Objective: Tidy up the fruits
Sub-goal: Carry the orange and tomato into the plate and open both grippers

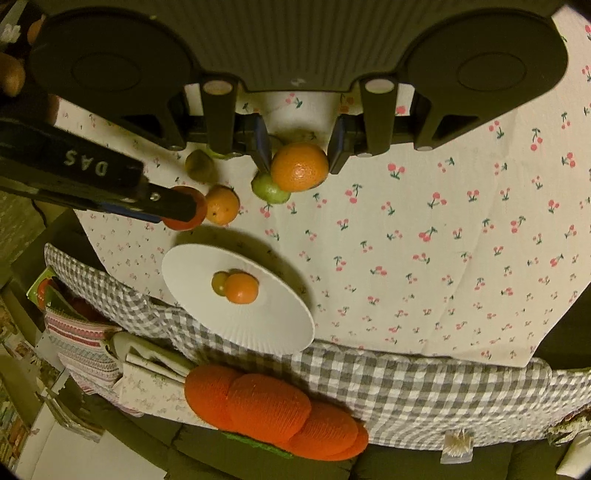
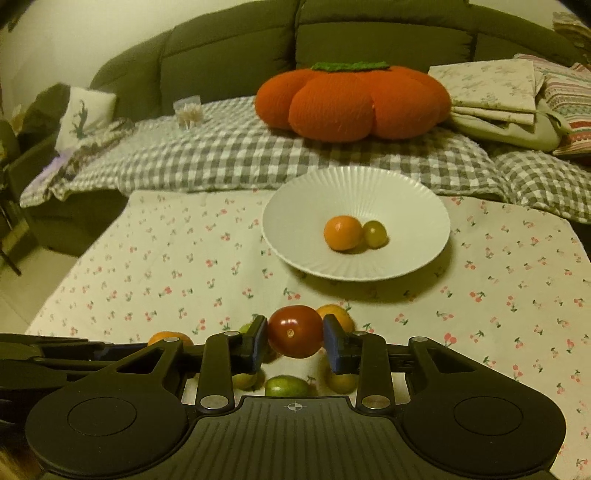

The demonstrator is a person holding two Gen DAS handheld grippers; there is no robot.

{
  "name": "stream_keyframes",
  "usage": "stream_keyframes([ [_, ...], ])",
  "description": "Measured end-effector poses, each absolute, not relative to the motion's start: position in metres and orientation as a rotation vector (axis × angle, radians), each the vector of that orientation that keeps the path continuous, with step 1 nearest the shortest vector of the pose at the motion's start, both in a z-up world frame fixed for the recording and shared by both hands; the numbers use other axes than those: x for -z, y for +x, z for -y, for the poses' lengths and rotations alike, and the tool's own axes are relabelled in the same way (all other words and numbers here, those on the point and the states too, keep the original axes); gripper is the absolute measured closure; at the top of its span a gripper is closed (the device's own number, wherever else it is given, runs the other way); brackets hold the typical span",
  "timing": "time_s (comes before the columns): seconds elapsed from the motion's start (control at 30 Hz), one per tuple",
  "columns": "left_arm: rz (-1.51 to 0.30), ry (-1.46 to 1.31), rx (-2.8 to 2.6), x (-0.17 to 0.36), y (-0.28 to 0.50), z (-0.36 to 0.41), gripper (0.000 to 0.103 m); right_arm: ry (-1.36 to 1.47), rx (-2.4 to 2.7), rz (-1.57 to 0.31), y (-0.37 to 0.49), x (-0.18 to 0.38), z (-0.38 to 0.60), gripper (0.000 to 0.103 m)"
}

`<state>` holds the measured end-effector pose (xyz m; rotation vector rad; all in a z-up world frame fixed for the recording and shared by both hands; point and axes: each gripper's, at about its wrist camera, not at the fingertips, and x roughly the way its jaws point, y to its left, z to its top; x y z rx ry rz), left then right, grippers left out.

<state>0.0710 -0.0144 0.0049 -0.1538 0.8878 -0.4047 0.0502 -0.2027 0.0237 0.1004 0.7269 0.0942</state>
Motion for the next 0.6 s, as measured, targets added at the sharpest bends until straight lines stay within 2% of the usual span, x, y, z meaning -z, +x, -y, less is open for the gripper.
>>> stream_keyframes([
  [0.6,-0.786,-0.121,0.429,-0.027,0.099,0.027,0.072,0.221,-0.044,-0.674,0.051,-0.043,0.246,0.072],
])
